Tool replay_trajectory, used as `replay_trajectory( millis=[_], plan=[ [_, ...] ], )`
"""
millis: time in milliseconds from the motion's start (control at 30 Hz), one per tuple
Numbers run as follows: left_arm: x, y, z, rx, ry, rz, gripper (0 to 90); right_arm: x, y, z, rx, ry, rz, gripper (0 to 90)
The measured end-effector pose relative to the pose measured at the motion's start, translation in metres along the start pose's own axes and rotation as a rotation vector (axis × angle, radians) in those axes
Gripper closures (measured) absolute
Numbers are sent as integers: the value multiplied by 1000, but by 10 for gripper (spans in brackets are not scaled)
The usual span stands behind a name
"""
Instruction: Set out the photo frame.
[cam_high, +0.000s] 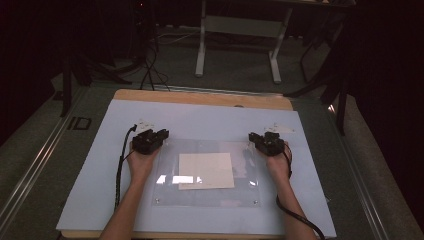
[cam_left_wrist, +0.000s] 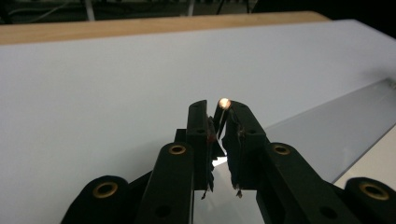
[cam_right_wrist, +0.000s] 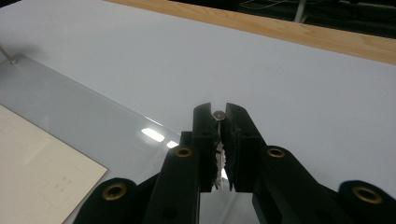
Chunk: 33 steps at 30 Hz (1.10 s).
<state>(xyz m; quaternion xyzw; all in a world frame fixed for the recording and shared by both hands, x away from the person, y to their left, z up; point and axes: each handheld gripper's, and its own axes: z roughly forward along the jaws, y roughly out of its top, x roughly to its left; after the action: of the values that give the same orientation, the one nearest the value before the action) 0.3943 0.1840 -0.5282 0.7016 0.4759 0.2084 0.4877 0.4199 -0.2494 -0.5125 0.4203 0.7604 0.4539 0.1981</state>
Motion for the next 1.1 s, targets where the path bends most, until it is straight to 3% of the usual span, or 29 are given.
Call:
replay_trajectory(
  millis=[167,467,600,733,867,1100],
  plan=[
    [2,1,0,-12,-9,-10,825,-1,1,1,5,7,4,839],
    [-1,2,1,0,16,8,837,-1,1,2,6,11,14,842],
    [3,4,2,15,-8,-33,834,-2,3,2,24,14,14,846],
    [5,8,2,45,-22,-39,833,-4,6,3,45,25,18,847],
    [8,10,4,53,-41,-73,827,-8,7,4,57,49,36,846],
    [11,15,9,81,-40,-103,829,-14,15,8,106,75,68,848]
  ],
)
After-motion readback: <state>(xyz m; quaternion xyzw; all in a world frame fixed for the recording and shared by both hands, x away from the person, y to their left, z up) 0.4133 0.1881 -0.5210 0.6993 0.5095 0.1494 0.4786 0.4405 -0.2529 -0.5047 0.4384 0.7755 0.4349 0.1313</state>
